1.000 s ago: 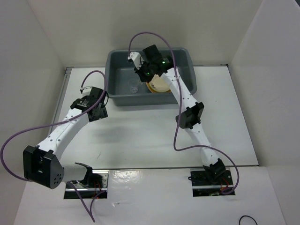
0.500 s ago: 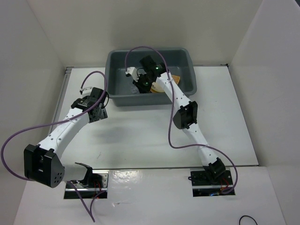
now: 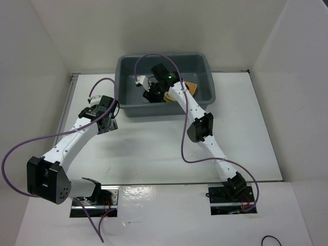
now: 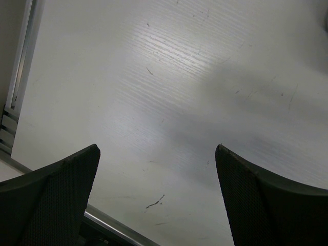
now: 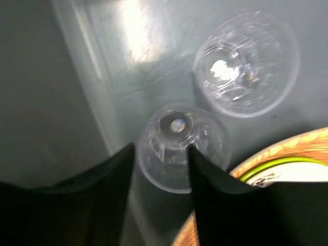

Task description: Place the mixed dishes into the plastic bin

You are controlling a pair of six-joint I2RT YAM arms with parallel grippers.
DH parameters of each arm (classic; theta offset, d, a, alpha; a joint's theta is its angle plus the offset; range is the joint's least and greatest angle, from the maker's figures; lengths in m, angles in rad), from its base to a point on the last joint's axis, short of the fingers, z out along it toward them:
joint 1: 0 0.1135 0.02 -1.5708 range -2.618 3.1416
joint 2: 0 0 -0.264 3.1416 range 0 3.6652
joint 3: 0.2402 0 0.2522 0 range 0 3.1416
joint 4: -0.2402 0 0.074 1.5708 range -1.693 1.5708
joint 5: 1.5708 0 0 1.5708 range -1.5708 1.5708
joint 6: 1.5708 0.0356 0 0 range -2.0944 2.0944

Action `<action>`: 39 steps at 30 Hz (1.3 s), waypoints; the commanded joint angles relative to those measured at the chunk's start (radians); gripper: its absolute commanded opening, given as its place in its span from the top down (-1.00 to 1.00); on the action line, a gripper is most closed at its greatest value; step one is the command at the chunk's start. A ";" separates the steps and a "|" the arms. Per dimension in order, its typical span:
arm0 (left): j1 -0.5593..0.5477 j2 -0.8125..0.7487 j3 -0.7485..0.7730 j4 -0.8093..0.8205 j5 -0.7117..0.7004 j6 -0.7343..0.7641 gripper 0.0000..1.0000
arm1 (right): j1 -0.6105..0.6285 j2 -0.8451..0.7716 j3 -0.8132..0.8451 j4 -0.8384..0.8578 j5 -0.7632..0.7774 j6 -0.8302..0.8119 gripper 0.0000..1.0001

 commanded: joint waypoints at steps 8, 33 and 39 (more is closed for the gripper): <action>-0.002 0.012 0.023 -0.007 -0.018 -0.014 -0.99 | -0.020 -0.132 0.090 0.035 -0.034 0.060 -0.55; 0.196 -0.181 -0.009 0.276 0.345 0.245 -0.99 | -0.581 -1.167 -1.287 0.153 0.003 0.312 -0.95; 0.171 -0.190 -0.028 0.338 0.482 0.328 -0.99 | -0.868 -1.310 -1.550 0.275 0.024 0.355 -0.95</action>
